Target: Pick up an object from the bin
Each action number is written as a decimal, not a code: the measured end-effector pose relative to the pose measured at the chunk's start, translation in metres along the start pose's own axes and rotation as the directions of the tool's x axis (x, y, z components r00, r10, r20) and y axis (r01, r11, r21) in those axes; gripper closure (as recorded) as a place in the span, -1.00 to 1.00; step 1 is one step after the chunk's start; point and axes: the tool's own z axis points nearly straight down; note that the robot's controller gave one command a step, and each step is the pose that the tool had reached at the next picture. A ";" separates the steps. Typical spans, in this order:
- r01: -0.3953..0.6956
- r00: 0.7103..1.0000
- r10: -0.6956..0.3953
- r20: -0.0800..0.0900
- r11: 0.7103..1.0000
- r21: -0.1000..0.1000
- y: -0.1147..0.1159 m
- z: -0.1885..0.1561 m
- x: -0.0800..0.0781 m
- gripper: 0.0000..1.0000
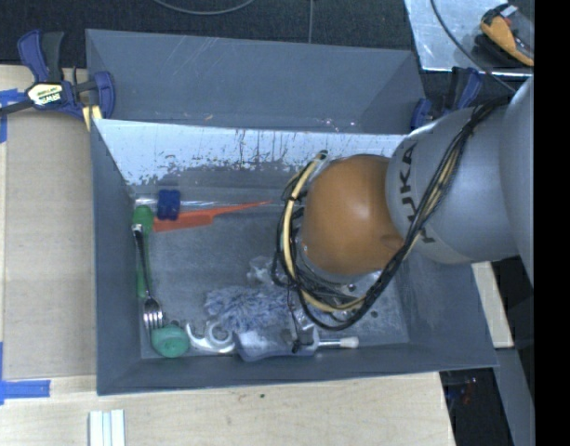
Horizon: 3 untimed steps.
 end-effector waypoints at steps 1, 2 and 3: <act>-0.259 0.966 0.259 0.018 0.966 0.002 -0.064 0.029 -0.032 -1.00; -0.228 0.974 0.228 0.009 0.974 -0.003 0.025 0.027 -0.036 1.00; -0.228 0.974 0.228 0.009 0.974 -0.003 0.025 0.027 -0.036 1.00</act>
Offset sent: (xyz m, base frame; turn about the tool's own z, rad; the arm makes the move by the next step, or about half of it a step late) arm 0.0219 0.0347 -0.0300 0.2319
